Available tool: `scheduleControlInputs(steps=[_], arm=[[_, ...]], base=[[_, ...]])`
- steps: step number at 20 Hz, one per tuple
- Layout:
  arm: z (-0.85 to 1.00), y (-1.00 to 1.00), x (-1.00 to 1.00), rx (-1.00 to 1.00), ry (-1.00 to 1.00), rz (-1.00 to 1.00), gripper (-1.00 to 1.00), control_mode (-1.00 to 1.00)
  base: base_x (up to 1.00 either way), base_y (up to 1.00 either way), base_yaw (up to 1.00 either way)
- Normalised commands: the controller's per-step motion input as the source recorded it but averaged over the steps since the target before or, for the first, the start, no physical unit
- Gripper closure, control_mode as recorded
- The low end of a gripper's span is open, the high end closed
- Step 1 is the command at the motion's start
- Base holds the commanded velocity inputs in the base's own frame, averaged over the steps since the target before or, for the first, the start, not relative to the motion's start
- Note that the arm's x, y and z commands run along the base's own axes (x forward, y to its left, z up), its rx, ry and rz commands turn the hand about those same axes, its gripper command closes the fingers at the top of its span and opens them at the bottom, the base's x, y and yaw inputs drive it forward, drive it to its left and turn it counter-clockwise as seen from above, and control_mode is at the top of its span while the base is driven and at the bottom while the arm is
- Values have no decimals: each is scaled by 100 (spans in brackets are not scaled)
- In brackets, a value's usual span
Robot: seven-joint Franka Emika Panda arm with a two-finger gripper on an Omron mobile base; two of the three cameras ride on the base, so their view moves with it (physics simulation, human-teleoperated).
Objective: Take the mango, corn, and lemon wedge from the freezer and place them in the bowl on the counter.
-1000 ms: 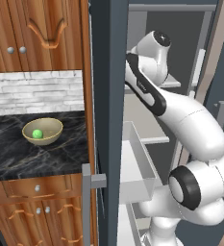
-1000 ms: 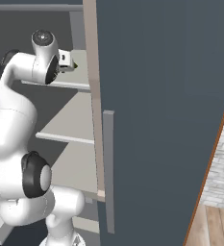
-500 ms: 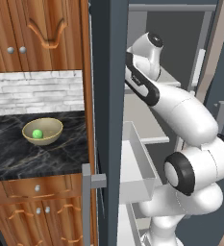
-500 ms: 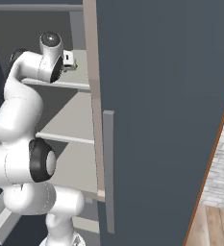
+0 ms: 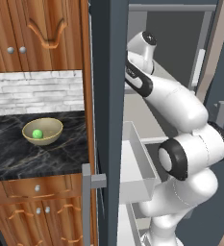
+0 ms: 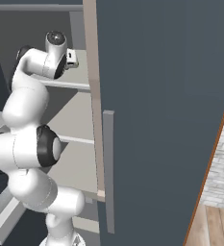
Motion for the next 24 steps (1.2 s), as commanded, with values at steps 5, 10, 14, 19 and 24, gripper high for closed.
scheduleControlInputs(steps=[5, 10, 14, 19, 24], arm=[[-28, 8, 3, 0, 1, 1, 100, -100], [-17, 0, -8, 0, 0, 0, 100, -100], [0, -14, -68, 0, -7, -2, 100, -100], [1, -18, -100, 0, -11, -12, 100, -100], [3, -12, -99, 0, -4, -21, 100, -100]], base=[[0, 0, 0], [0, 0, 0], [0, 0, 0], [0, 0, 0], [0, 0, 0]])
